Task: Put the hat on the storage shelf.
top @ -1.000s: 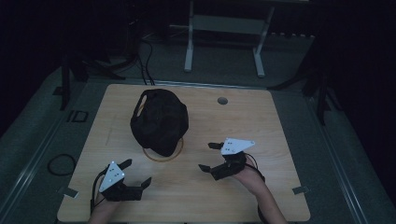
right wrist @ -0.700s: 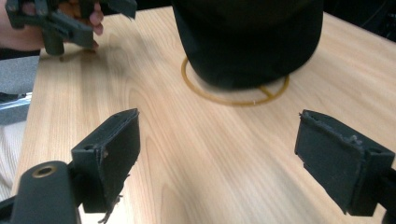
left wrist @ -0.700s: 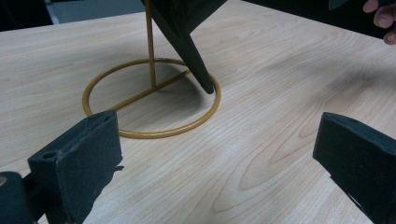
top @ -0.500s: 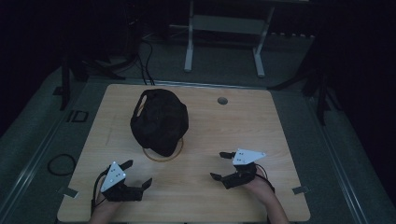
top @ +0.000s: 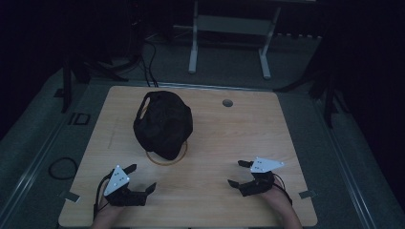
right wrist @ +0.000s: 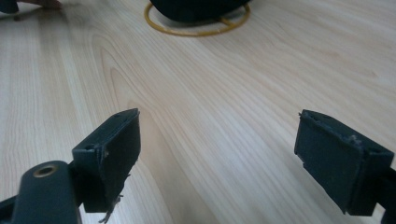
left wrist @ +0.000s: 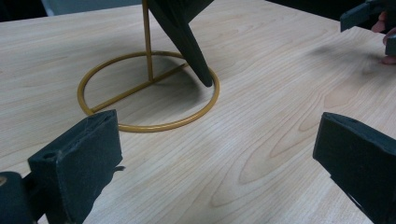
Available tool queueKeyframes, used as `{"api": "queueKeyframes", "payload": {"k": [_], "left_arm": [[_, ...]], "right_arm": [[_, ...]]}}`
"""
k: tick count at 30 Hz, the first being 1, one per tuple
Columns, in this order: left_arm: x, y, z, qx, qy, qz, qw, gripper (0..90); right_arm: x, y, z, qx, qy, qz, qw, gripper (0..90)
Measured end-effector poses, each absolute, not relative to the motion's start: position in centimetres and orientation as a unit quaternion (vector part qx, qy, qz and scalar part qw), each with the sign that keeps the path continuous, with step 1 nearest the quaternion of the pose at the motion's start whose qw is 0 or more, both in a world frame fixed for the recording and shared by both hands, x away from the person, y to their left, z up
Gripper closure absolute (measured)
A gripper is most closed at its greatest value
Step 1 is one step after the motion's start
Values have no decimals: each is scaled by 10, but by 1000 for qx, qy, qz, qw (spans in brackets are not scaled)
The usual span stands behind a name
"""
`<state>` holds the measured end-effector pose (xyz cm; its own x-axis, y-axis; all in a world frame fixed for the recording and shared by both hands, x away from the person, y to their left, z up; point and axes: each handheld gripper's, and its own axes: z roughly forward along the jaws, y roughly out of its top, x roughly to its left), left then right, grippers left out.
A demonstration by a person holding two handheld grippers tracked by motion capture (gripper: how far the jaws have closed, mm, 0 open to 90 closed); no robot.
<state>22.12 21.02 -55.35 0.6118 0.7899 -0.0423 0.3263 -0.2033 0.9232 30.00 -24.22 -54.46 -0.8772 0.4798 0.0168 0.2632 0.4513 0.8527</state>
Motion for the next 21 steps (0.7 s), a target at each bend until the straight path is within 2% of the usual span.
{"api": "queueKeyframes", "payload": {"k": [13,21], "left_arm": [[221,209,-555,744,376,225,504,15],[220,210,-555,744,378,224,504,15]], "right_arm": [[291,-275,-548,244,836,473,133,143],[293,-276,-551,244,840,463,141,143]]}}
